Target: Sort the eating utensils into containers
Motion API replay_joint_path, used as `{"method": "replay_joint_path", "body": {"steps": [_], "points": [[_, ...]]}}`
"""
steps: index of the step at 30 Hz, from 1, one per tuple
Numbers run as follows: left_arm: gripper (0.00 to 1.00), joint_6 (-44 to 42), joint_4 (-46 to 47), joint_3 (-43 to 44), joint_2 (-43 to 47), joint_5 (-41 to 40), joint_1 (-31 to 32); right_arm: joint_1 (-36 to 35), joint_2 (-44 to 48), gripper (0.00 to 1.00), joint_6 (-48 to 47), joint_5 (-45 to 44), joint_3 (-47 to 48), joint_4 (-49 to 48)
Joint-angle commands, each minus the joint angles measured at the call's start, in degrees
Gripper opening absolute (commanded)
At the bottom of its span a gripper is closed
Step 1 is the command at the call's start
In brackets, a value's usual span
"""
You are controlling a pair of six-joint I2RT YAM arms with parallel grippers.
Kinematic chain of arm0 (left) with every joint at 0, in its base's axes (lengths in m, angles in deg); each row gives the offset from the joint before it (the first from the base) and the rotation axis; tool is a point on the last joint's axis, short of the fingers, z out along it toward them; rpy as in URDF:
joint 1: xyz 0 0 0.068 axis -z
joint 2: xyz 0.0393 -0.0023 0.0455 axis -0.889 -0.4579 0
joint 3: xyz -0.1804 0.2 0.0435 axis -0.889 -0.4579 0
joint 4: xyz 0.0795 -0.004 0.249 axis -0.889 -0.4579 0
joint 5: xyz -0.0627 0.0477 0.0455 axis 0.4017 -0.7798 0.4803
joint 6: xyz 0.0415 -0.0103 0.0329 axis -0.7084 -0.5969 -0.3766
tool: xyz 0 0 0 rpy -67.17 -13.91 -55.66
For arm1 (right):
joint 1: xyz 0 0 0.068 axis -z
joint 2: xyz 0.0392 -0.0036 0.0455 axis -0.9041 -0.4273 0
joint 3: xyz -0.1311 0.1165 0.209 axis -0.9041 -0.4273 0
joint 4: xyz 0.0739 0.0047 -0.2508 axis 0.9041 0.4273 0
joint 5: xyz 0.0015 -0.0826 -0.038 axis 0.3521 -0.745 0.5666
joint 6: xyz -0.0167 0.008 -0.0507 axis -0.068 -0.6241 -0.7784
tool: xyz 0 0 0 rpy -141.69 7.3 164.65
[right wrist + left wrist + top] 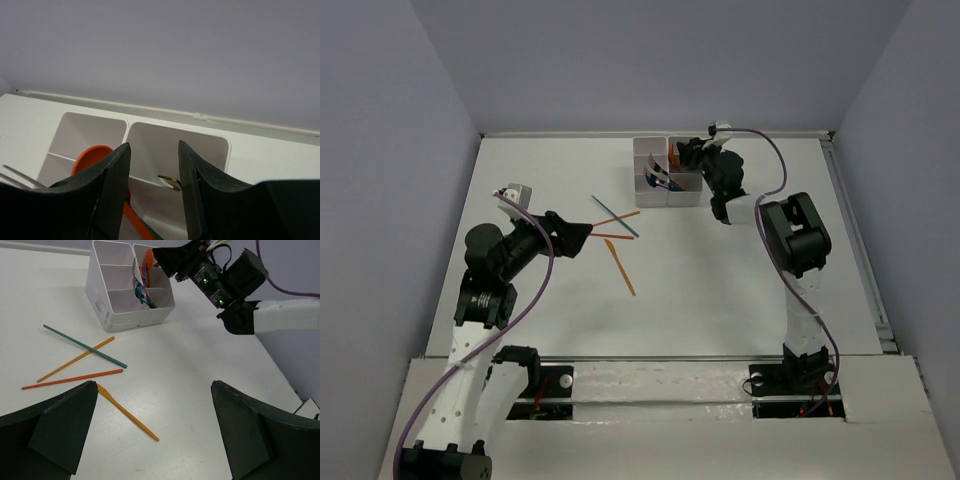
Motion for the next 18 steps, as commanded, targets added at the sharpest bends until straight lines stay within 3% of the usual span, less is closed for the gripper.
{"method": "replay_joint_path", "body": {"steps": [1, 8, 11, 12, 14, 16, 18], "points": [[0.99, 0.2, 3.4, 2.2, 1.2, 0.8, -0.4, -0.4, 10.7, 0.5, 1.7, -0.3, -4.3, -3.8], [0.99, -0.6, 2.2, 2.0, 3.1, -1.5, -0.4, -1.4, 24.8, 0.53, 4.7, 0.6, -12.1, 7.3], [0.99, -0.6, 2.0, 1.7, 3.0, -1.8, -0.4, -2.1, 30.9, 0.5, 6.3, 3.2, -14.1, 15.1], [0.99, -0.5, 2.0, 1.7, 3.0, -1.8, -0.4, -2.1, 32.2, 0.46, 6.8, 4.2, -13.7, 18.5], [0.99, -0.4, 2.0, 1.5, 2.7, -1.5, -0.9, -4.4, 34.6, 0.18, 7.7, 7.2, -10.6, 32.0], [0.99, -0.1, 2.0, 1.3, 2.7, -1.3, -0.9, -8.8, 35.9, 0.0, 6.3, 6.9, -9.8, 40.7], [0.99, -0.1, 2.0, 1.2, 2.7, -1.3, -1.4, -12.1, 38.5, 0.0, 5.5, 5.4, -12.0, 42.5]]}}
